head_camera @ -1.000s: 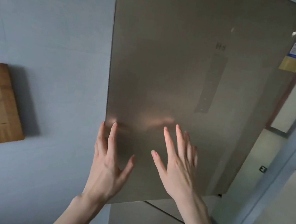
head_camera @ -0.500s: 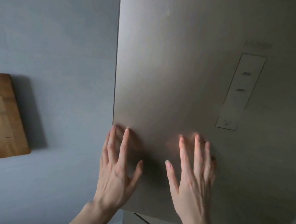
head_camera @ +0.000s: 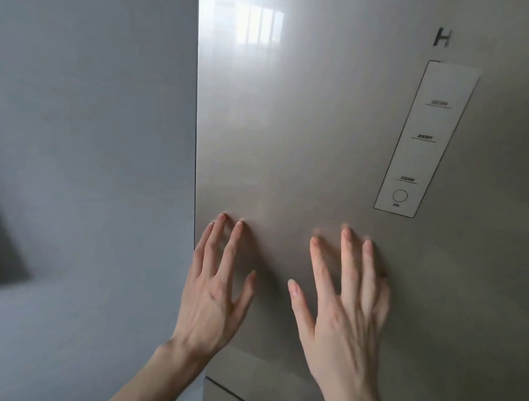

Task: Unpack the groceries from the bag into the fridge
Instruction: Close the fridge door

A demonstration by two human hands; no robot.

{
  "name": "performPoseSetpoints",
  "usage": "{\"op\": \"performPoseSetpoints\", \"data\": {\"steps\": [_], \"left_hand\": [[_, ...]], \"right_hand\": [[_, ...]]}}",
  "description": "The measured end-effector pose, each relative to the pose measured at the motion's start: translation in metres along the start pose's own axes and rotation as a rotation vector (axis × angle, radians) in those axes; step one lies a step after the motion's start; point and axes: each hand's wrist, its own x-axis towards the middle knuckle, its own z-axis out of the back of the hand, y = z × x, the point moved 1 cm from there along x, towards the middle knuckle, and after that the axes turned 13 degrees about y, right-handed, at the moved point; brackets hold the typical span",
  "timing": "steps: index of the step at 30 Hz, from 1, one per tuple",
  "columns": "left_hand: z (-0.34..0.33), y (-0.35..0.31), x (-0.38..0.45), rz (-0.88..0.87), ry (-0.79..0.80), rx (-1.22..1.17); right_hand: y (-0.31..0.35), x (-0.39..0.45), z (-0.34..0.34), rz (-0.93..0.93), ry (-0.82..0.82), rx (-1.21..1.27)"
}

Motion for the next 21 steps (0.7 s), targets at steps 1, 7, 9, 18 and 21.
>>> {"op": "performPoseSetpoints", "data": {"steps": [1,7,9,18,21], "left_hand": [[-0.004,0.003,0.005,-0.008,0.005,-0.010],[-0.017,0.024,0.033,-0.072,0.059,-0.027],[-0.019,0.031,0.040,-0.089,0.063,-0.013],[-0.022,0.029,0.041,-0.059,0.073,0.014],[-0.009,0.021,0.036,-0.043,0.080,0.071]], "right_hand": [[-0.001,0.002,-0.003,-0.015,0.002,-0.028],[-0.002,0.016,-0.018,-0.092,0.046,-0.166],[-0.002,0.021,-0.021,-0.106,0.077,-0.208],[-0.006,0.021,-0.013,-0.075,0.131,-0.203],[-0.013,0.018,-0.002,-0.025,0.110,-0.132]]}}
